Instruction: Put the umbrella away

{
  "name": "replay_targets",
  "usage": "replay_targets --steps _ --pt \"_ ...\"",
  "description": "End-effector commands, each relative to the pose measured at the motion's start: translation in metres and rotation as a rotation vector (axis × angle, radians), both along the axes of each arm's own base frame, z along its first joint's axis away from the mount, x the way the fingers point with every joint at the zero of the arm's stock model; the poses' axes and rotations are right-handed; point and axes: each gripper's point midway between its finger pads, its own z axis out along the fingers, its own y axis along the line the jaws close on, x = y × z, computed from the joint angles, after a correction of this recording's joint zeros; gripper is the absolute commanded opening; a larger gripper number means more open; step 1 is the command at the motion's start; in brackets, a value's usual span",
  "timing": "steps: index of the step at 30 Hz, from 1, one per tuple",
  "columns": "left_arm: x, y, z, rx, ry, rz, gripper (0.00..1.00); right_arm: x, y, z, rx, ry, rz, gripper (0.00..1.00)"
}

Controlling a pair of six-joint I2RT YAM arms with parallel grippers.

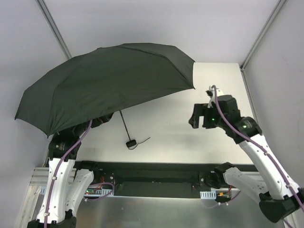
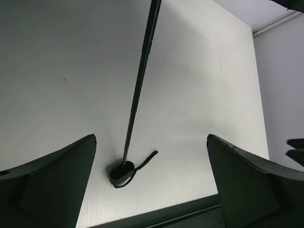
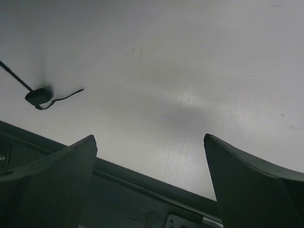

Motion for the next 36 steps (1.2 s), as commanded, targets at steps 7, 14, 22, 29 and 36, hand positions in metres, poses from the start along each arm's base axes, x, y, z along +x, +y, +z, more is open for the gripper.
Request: replay_targets --steps 7,14,22,29,36 --pt "-0.036 -0.016 -0.001 -0.116 0.021 -0.054 0.98 0.038 0.183 0.028 0.367 -0.217 0.245 0.96" --pt "-0.065 -0.006 -0.005 -0.087 0.051 -0.012 0.98 0.049 0.304 0.019 0.399 -0.236 0.392 0.96" --pt "-0.103 0.027 -0.007 0.029 0.071 0.132 0.99 0.068 0.391 -0.002 0.375 -0.26 0.443 0.96" --pt "-0.114 0.025 -0.013 0.012 0.097 0.127 0.95 0.094 0.415 -0.024 0.292 -0.214 0.354 0.68" --pt "-0.107 0.028 -0.001 0.019 0.086 0.146 0.9 0.087 0.386 0.041 0.386 -0.17 0.321 0.0"
